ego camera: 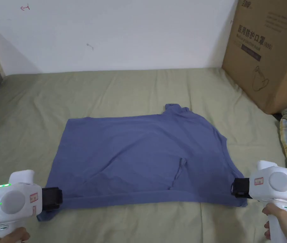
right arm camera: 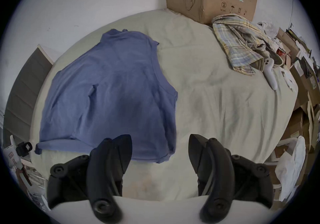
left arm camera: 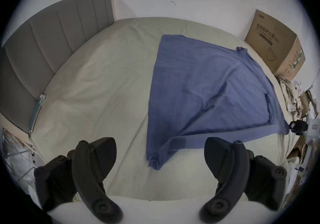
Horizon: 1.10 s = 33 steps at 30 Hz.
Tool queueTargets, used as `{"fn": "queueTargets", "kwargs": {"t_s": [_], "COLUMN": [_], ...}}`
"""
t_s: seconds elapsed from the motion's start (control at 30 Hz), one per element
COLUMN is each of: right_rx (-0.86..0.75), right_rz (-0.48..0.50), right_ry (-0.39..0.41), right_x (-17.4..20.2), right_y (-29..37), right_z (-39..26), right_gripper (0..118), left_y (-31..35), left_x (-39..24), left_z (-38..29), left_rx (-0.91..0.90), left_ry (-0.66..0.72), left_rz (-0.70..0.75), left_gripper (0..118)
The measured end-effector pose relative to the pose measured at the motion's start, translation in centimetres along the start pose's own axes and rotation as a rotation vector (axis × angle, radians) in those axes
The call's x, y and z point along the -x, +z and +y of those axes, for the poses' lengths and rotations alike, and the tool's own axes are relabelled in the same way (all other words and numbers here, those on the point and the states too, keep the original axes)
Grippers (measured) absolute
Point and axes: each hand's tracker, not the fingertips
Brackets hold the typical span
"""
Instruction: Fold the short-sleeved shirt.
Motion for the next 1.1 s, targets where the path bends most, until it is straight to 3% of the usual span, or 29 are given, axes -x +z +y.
{"fn": "queueTargets", "kwargs": {"t_s": [0.03, 0.07, 0.1, 0.13, 0.17, 0.23, 0.3, 0.43, 0.47, 0.57, 0.6, 0.63, 0.8, 0.83, 0.87, 0.9, 0.93, 1.1], "right_rx": [-0.008, -0.012, -0.014, -0.031, -0.047, -0.016, -0.007, 0.015, 0.017, 0.006, 0.001, 0.0, 0.017, 0.02, 0.025, 0.029, 0.033, 0.042], "right_rz": [0.034, 0.054, 0.046, 0.017, -0.007, 0.068, 0.059, 0.053, 0.055, 0.043, 0.036, 0.033, 0.042, 0.043, 0.041, 0.04, 0.04, 0.03], "right_ry": [-0.008, 0.002, 0.011, 0.039, 0.042, 0.047, 0.049, 0.052, 0.05, 0.085, 0.103, 0.112, 0.104, 0.1, 0.095, 0.092, 0.09, 0.077], "right_x": [0.1, 0.0, 0.2, 0.5, 0.6, 0.5, 0.6, 1.1, 1.1, 1.5, 1.6, 1.7, 1.4, 1.3, 1.2, 1.0, 0.8, 0.4], "right_y": [0.4, 0.5, 0.7, 0.9, 1.0, 1.4, 1.2, 0.7, 0.5, 0.5, 0.5, 0.5, -0.3, -0.4, -0.5, -0.6, -0.6, 0.4], "right_z": [-0.3, -0.5, -0.8, -1.4, -2.0, -3.2, -4.0, -4.4, -4.3, -4.6, -4.5, -4.6, -4.3, -4.4, -4.3, -4.3, -4.4, -4.6], "right_gripper": [67, 49, 9, 0, 0, 0, 0, 0, 0, 0, 0, 0, 0, 0, 0, 0, 0, 0], "left_y": [0.6, 1.1, 1.5, 1.7, 1.7, 1.9, 2.0, 1.5, 1.2, 0.5, 0.2, -0.2, -2.7, -3.0, -3.4, -3.6, -3.8, -2.9], "left_x": [0.0, 0.0, -0.1, -0.4, -0.4, -0.1, -0.2, -0.1, 0.1, 0.7, 0.7, 0.7, -0.5, -0.6, -0.7, -0.9, -1.2, -1.9], "left_z": [-0.1, -0.4, -0.7, -1.2, -1.7, -2.8, -3.7, -4.4, -4.3, -3.9, -3.7, -3.3, -2.0, -2.0, -1.9, -1.9, -2.2, -2.8], "left_rx": [-0.001, -0.011, -0.016, -0.016, -0.013, -0.004, 0.001, 0.014, 0.015, 0.037, 0.043, 0.048, 0.053, 0.054, 0.062, 0.068, 0.073, 0.047], "left_ry": [0.006, 0.009, 0.008, 0.001, -0.013, -0.004, 0.041, 0.041, 0.04, 0.052, 0.06, 0.057, 0.001, -0.002, -0.002, -0.007, -0.031, -0.072], "left_rz": [-0.02, -0.04, -0.031, -0.028, -0.021, -0.037, -0.089, -0.056, -0.039, -0.052, -0.062, -0.068, -0.057, -0.068, -0.074, -0.068, -0.022, -0.032], "left_gripper": [97, 78, 36, 4, 1, 0, 0, 2, 13, 89, 107, 107, 103, 94, 74, 29, 3, 2]}}
